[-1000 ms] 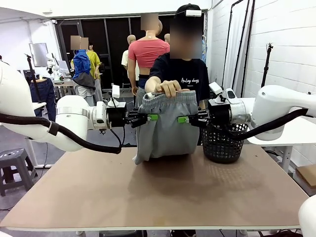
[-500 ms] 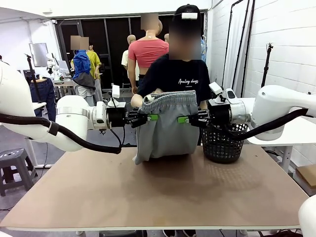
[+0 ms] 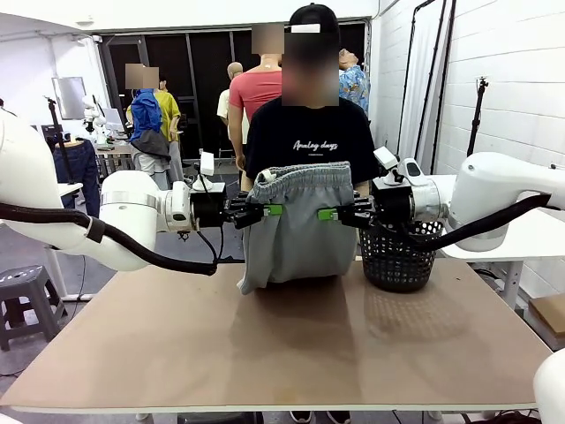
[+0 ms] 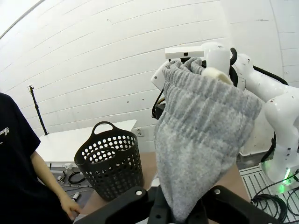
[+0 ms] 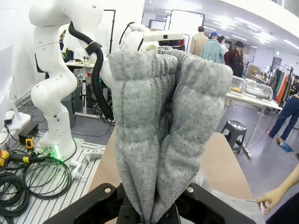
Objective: Fold the training pants.
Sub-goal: Release the ends of the Training pants and then grab the overlapped ends.
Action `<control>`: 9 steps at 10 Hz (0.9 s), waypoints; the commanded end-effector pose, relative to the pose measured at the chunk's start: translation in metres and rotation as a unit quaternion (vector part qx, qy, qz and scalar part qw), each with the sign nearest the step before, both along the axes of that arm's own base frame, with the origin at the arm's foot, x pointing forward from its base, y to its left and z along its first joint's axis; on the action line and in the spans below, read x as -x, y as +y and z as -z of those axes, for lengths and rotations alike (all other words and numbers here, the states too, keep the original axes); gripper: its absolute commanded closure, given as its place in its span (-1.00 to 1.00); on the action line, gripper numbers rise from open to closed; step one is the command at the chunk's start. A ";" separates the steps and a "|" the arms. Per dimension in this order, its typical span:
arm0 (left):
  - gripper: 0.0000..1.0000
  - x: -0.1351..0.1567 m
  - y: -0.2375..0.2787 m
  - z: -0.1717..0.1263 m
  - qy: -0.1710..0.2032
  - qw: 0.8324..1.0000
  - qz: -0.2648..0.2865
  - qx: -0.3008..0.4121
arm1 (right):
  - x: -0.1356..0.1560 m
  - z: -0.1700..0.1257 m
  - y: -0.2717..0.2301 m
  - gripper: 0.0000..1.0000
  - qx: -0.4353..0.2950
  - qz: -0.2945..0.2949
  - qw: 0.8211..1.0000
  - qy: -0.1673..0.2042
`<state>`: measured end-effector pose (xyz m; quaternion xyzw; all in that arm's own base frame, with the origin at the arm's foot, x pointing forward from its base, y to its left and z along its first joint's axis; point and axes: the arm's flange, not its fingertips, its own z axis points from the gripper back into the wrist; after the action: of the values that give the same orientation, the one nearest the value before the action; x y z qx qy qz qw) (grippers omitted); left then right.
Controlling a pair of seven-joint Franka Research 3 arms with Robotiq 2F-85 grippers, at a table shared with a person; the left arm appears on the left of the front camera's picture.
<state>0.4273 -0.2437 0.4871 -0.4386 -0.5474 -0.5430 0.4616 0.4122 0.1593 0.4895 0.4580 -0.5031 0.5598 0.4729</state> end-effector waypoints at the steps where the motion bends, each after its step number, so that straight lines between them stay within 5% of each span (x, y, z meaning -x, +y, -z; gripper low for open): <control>1: 1.00 0.000 -0.001 -0.001 0.001 1.000 -0.002 -0.001 | 0.003 -0.002 0.002 1.00 0.000 -0.007 1.000 -0.003; 9: 1.00 0.000 -0.001 -0.001 0.001 1.000 -0.002 -0.001 | 0.003 -0.002 0.002 1.00 0.000 -0.007 1.000 -0.003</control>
<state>0.4273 -0.2437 0.4870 -0.4387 -0.5474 -0.5430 0.4617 0.4122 0.1593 0.4895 0.4580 -0.5031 0.5598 0.4729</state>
